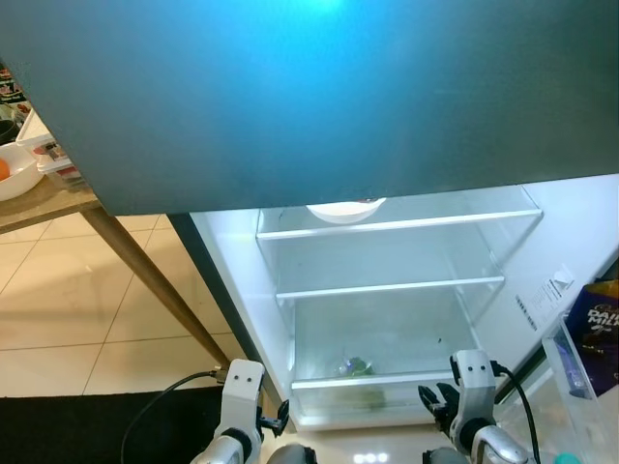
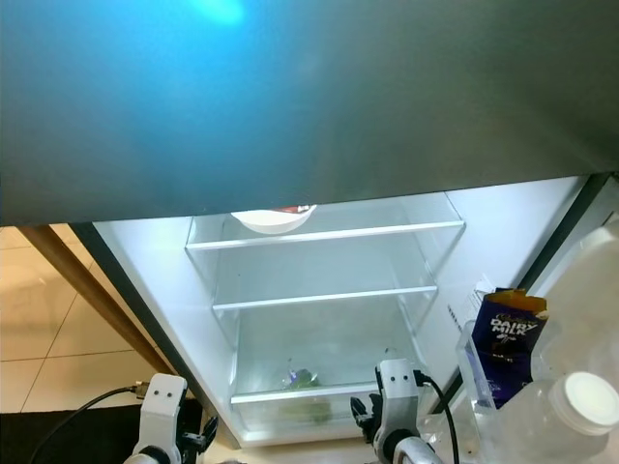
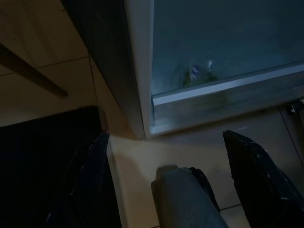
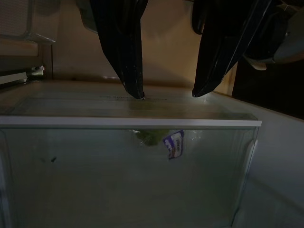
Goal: Restocking fridge
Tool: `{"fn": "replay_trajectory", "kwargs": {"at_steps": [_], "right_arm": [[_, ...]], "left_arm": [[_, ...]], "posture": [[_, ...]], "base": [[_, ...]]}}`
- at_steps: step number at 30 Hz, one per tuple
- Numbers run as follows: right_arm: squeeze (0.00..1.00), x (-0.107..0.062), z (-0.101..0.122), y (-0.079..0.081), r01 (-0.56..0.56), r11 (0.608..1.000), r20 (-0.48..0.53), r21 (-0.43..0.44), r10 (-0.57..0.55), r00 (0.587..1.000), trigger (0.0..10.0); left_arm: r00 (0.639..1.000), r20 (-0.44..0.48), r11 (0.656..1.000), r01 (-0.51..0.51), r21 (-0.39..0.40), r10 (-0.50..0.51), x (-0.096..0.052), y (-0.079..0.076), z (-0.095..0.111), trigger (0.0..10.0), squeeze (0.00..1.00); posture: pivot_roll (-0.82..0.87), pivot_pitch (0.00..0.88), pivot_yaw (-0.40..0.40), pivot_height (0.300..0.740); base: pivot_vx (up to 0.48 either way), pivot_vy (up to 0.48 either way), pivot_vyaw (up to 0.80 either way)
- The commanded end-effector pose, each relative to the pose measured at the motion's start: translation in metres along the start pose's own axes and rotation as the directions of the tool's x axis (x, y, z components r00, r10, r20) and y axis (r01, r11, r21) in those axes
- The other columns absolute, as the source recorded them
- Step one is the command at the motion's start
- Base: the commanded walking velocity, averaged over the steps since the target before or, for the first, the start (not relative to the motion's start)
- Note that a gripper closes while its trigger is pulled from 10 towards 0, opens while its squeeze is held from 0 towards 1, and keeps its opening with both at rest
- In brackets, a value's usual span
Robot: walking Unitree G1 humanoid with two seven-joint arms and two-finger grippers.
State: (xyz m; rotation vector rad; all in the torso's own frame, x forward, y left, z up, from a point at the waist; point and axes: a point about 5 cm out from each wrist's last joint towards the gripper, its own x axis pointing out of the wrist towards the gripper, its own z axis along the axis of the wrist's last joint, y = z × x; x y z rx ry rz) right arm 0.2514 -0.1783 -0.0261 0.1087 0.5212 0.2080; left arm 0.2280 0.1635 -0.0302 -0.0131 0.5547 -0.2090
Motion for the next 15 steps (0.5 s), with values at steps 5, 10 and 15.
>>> {"fn": "replay_trajectory", "kwargs": {"at_steps": [5, 10, 15], "right_arm": [[0.0, -0.0039, -0.005, -0.0018, -0.002, 1.0, 0.002, 0.01, 0.002, 1.0, 10.0], [0.0, -0.0039, -0.0046, -0.0019, -0.003, 1.0, 0.006, 0.013, 0.003, 1.0, 10.0], [0.0, -0.0042, -0.0038, -0.0017, -0.007, 1.0, 0.017, 0.023, 0.007, 1.0, 10.0]], "left_arm": [[1.0, -0.014, 1.0, -0.016, -0.006, 0.016, -0.003, 0.0036, -0.0059, 10.0, 0.0], [1.0, -0.012, 1.0, -0.016, -0.004, 0.016, -0.0027, 0.0033, -0.0059, 10.0, 0.0], [1.0, -0.014, 1.0, -0.013, 0.003, 0.013, -0.0032, 0.0033, -0.0063, 10.0, 0.0]], "posture": [[0.03, 0.103, 0.053, 0.655], [0.03, 0.098, 0.054, 0.655], [0.03, 0.096, 0.055, 0.655]], "base": [[0.0, 0.0, 0.0], [0.0, 0.0, 0.0], [0.0, 0.0, 0.0]]}}
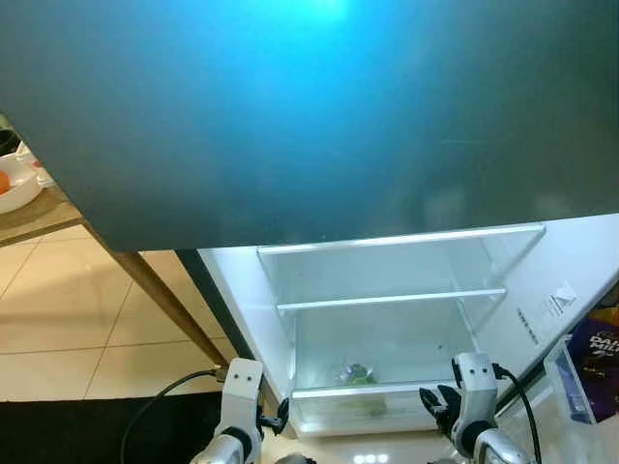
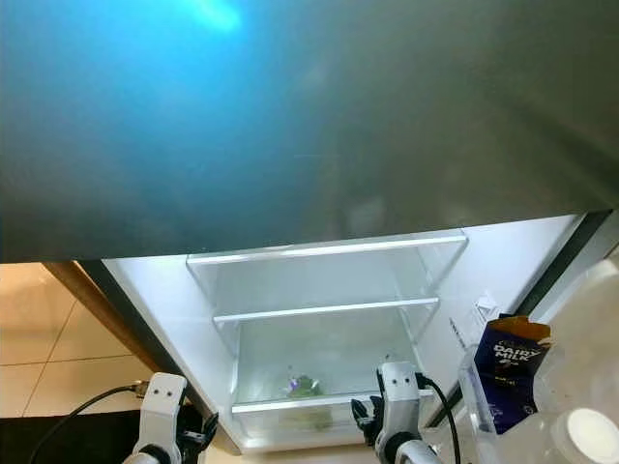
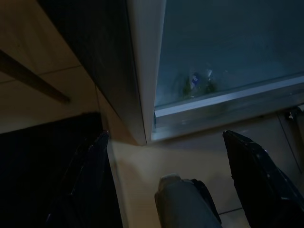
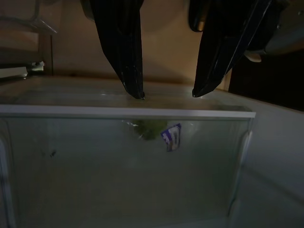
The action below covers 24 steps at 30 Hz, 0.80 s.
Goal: Restocking fridge
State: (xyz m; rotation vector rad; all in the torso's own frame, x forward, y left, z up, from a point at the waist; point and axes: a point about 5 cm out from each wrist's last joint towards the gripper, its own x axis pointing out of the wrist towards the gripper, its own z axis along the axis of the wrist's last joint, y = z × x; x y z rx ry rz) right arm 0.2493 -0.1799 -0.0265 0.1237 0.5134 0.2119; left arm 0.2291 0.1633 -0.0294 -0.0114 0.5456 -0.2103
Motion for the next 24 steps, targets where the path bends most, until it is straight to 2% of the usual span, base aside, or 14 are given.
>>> {"fn": "replay_trajectory", "kwargs": {"at_steps": [1, 18, 24], "right_arm": [[0.0, -0.0026, -0.002, -0.0004, -0.003, 1.0, 0.015, 0.017, 0.003, 1.0, 10.0], [0.0, -0.0032, -0.002, -0.0037, 0.02, 1.0, 0.014, 0.006, -0.02, 1.0, 10.0], [0.0, -0.0017, 0.0043, -0.0023, -0.01, 0.999, 0.052, 0.043, 0.008, 0.999, 10.0]], "left_arm": [[1.0, -0.023, 1.0, -0.013, 0.002, 0.013, -0.0039, 0.0034, -0.0077, 10.0, 0.0], [1.0, -0.015, 1.0, -0.015, 0.002, 0.015, -0.0011, 0.0036, -0.0039, 10.0, 0.0], [1.0, -0.004, 1.0, -0.019, -0.012, 0.019, 0.0008, 0.0034, -0.0003, 10.0, 0.0]], "posture": [[0.03, 0.097, 0.056, 0.655], [0.03, 0.092, 0.056, 0.655], [0.03, 0.091, 0.057, 0.655]], "base": [[0.0, 0.0, 0.0], [0.0, 0.0, 0.0], [0.0, 0.0, 0.0]]}}
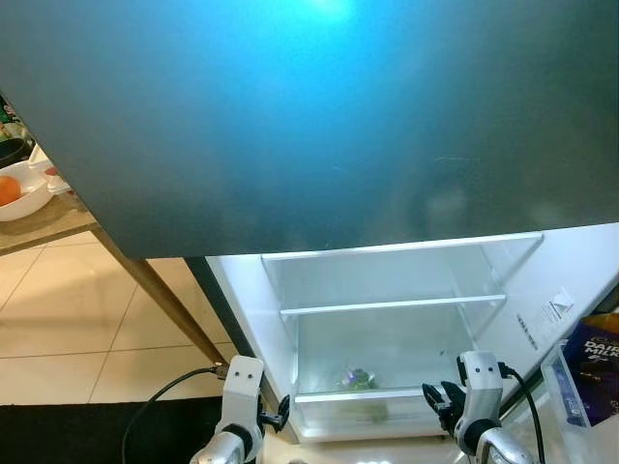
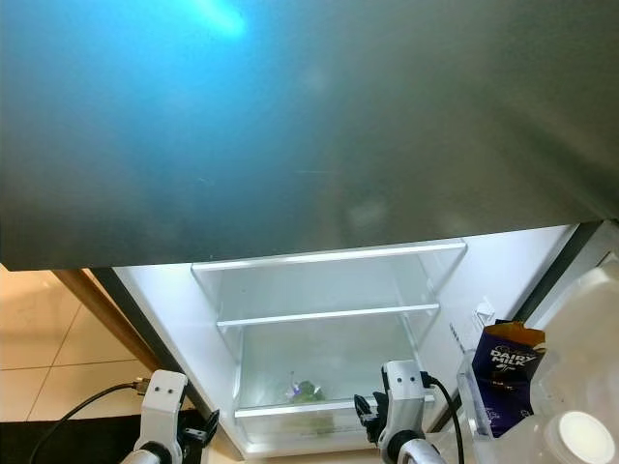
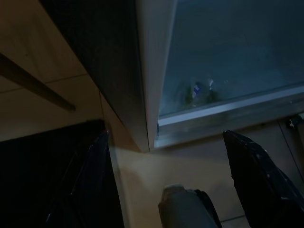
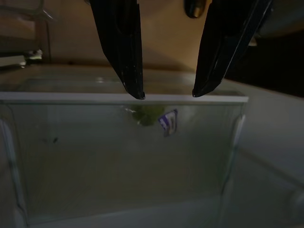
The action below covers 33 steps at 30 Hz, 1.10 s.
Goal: Restocking fridge
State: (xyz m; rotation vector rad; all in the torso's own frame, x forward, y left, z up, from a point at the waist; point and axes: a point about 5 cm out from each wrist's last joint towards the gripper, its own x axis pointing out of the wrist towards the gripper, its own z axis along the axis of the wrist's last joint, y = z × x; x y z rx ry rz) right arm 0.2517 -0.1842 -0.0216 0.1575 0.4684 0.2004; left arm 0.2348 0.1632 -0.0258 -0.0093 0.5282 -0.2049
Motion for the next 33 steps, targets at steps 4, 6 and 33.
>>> {"fn": "replay_trajectory", "kwargs": {"at_steps": [4, 6, 33], "right_arm": [[0.0, -0.0001, 0.0001, 0.0028, -0.023, 1.0, 0.01, -0.001, 0.023, 1.0, 10.0], [0.0, -0.0002, -0.0017, 0.0014, 0.006, 1.0, -0.005, -0.013, -0.006, 1.0, 10.0], [0.0, -0.0008, -0.0022, 0.0023, -0.008, 0.999, -0.005, -0.035, 0.008, 1.0, 10.0]], "left_arm": [[1.0, -0.017, 1.0, -0.011, -0.014, 0.011, -0.0018, 0.0024, -0.0049, 10.0, 0.0], [1.0, -0.016, 1.0, -0.007, -0.012, 0.007, -0.0014, 0.0015, -0.0044, 10.0, 0.0], [1.0, -0.024, 1.0, -0.011, -0.02, 0.01, -0.0009, 0.0004, -0.0065, 10.0, 0.0]], "posture": [[0.02, 0.097, 0.061, 0.665], [0.02, 0.098, 0.062, 0.67], [0.02, 0.094, 0.049, 0.67]], "base": [[0.0, 0.0, 0.0], [0.0, 0.0, 0.0], [0.0, 0.0, 0.0]]}}
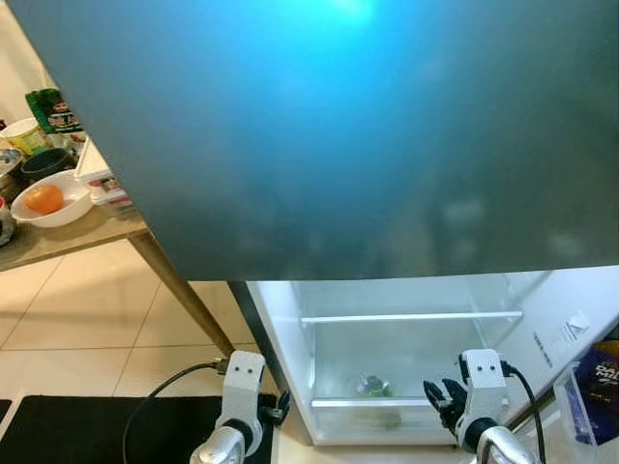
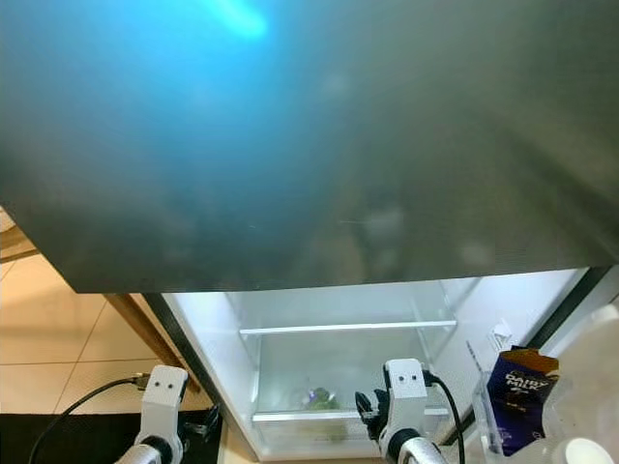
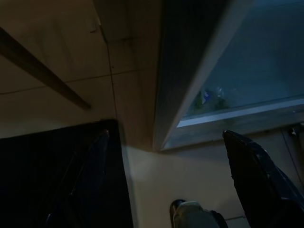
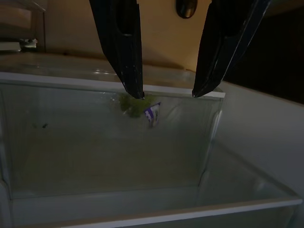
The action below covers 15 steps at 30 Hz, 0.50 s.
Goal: Restocking fridge
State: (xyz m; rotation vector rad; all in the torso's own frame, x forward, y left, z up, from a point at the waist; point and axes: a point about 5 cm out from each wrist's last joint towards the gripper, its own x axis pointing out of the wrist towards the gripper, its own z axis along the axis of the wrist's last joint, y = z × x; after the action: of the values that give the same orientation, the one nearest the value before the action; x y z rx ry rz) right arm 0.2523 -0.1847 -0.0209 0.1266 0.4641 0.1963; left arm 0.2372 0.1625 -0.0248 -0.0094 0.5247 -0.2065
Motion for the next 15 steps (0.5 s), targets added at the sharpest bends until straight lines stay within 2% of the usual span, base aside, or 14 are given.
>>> {"fn": "replay_trajectory", "kwargs": {"at_steps": [1, 4, 8, 15], "right_arm": [[0.0, -0.0009, -0.0031, 0.0027, -0.019, 1.0, -0.006, -0.006, 0.019, 1.0, 10.0], [0.0, -0.0006, -0.0013, 0.0028, -0.032, 0.999, 0.001, -0.01, 0.032, 0.999, 10.0], [0.0, 0.0002, -0.0028, 0.0032, -0.032, 0.997, -0.032, -0.065, 0.03, 0.999, 10.0], [0.0, 0.0006, -0.0035, 0.0044, -0.017, 0.998, -0.029, -0.061, 0.016, 0.999, 10.0]], "left_arm": [[1.0, -0.027, 1.0, -0.012, -0.021, 0.012, -0.0025, 0.0007, -0.0086, 10.0, 0.0], [1.0, -0.026, 1.0, -0.016, -0.026, 0.015, -0.0026, 0.0002, -0.009, 10.0, 0.0], [1.0, -0.026, 0.999, -0.017, -0.029, 0.016, -0.0028, -0.0009, -0.0098, 10.0, 0.0], [1.0, -0.028, 1.0, -0.016, -0.026, 0.015, -0.003, -0.0005, -0.0103, 10.0, 0.0]], "posture": [[0.02, 0.094, 0.049, 0.67], [0.02, 0.092, 0.045, 0.67], [0.02, 0.091, 0.045, 0.689], [0.02, 0.09, 0.048, 0.689]], "base": [[0.0, 0.0, 0.0], [0.0, 0.0, 0.0], [0.0, 0.0, 0.0], [0.0, 0.0, 0.0]]}}
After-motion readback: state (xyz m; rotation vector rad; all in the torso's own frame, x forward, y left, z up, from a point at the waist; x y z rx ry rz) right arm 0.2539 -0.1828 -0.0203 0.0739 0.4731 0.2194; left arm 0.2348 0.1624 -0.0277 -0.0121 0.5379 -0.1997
